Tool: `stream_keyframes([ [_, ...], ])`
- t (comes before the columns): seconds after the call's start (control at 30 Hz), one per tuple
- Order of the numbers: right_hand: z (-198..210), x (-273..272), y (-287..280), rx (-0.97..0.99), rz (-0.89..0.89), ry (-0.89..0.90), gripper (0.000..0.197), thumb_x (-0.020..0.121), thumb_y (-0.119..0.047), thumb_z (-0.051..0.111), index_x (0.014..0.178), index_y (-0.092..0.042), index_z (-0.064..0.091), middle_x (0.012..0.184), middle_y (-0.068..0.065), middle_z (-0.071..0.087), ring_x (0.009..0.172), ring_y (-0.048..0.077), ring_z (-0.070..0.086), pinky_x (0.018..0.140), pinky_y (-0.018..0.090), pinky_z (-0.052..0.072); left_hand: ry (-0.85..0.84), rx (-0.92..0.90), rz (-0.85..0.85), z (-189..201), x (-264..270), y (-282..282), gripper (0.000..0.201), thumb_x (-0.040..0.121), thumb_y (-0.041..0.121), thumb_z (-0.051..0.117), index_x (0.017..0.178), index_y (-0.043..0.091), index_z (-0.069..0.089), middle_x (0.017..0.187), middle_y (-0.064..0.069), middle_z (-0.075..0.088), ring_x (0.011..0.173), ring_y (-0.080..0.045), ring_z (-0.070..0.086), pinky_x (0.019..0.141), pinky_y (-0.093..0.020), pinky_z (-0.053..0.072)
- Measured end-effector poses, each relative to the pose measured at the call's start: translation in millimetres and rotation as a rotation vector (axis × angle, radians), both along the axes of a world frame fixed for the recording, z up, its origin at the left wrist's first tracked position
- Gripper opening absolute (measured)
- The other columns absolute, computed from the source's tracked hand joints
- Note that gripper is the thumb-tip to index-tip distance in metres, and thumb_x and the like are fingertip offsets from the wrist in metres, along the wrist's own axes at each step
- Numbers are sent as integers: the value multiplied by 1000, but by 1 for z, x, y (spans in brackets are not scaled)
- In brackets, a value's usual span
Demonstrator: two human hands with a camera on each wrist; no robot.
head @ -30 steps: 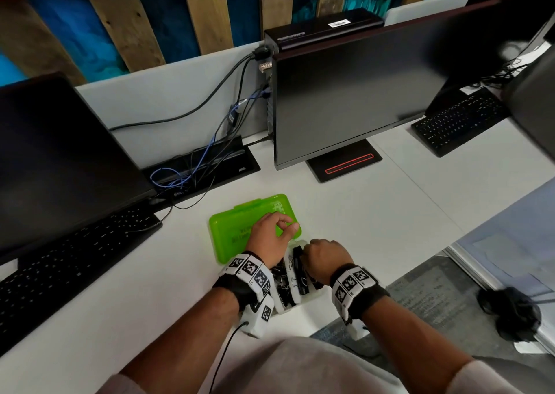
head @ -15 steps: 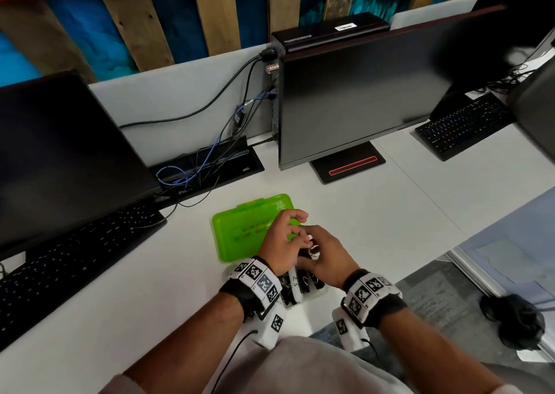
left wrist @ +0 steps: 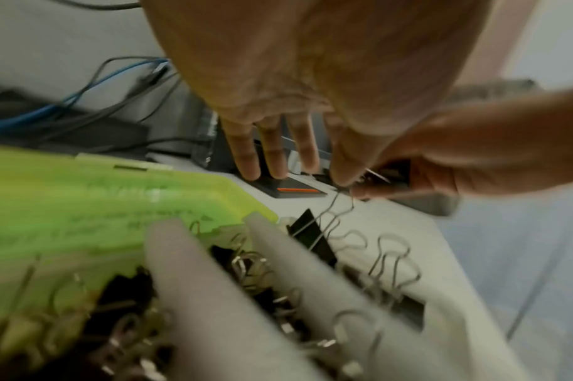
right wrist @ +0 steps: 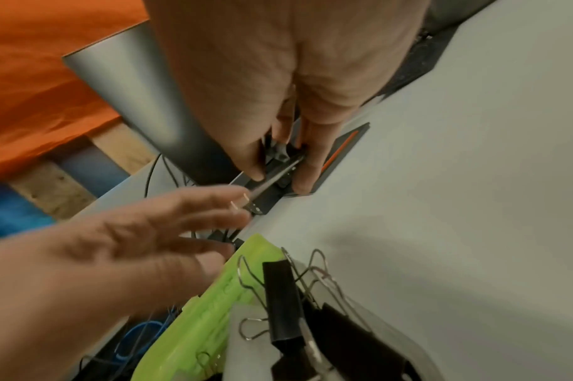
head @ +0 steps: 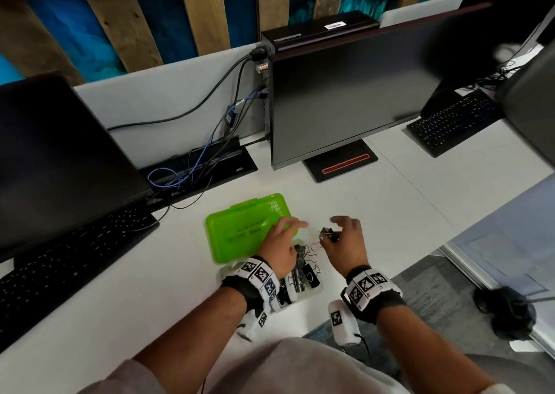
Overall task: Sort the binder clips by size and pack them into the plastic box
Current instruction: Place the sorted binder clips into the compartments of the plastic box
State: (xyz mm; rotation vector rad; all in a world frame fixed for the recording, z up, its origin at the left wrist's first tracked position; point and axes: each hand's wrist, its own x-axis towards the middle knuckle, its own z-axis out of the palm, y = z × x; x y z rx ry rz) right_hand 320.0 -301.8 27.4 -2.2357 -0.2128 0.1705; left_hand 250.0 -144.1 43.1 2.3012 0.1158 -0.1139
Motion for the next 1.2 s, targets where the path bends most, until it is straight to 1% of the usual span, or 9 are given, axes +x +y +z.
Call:
stream_keyframes([
  [0.1,-2,3,3,-21,-38,143,20,80,-19,70,96,-14,59,90,3,61,77,22,64,73,27,47,90,282,-265,-10,1,-5,45,93,13,42,135,30,43,137,4,47,126,-20,38,106,-33,32],
  [0.17,-3,3,5,-48,-23,185,9,81,-22,69,86,-17,63,81,-1,66,75,20,64,71,24,45,95,324,-257,-14,4,-6,41,95,19,43,136,27,43,135,0,51,126,-22,40,104,-34,34],
  [0.27,-4,4,4,-66,-84,242,6,84,-22,63,85,-17,66,79,4,72,75,21,64,69,24,45,133,319,-298,-22,5,-5,54,94,17,49,143,21,27,149,0,34,135,-22,32,111,-34,29],
  [0.33,-8,6,2,-21,-142,271,5,84,-20,63,84,-17,66,79,4,72,73,22,66,72,32,54,177,330,-364,-26,4,-4,60,93,19,50,145,22,20,153,1,27,137,-22,29,113,-35,25],
  [0.43,-10,9,1,40,-197,269,1,84,-18,63,84,-18,63,75,0,67,73,27,68,73,46,58,152,388,-421,-31,5,-5,58,93,24,50,145,28,22,145,1,34,128,-23,37,107,-36,31],
  [0.73,-6,2,19,-28,87,261,15,82,-4,63,94,-12,67,87,6,72,74,22,69,75,37,59,141,209,-146,-28,7,2,33,88,34,59,118,20,56,121,0,50,108,-21,53,90,-29,44],
  [0.87,-9,1,21,-67,125,309,10,84,-6,62,92,-10,66,85,10,71,72,29,70,64,43,61,197,208,-108,-27,6,5,28,88,25,59,115,18,56,116,-4,52,104,-24,55,88,-34,48],
  [1.03,-5,5,28,-213,199,206,12,81,-11,63,90,-16,70,85,8,74,79,24,68,78,34,55,191,232,-53,-26,6,5,33,86,27,60,117,16,54,119,-6,57,112,-25,53,92,-36,47],
  [1.2,3,12,39,-270,282,246,24,82,-4,58,100,-17,69,90,9,74,86,25,67,78,28,53,213,180,-5,-28,3,9,37,80,27,69,114,16,58,116,-4,56,110,-23,54,92,-32,46],
])
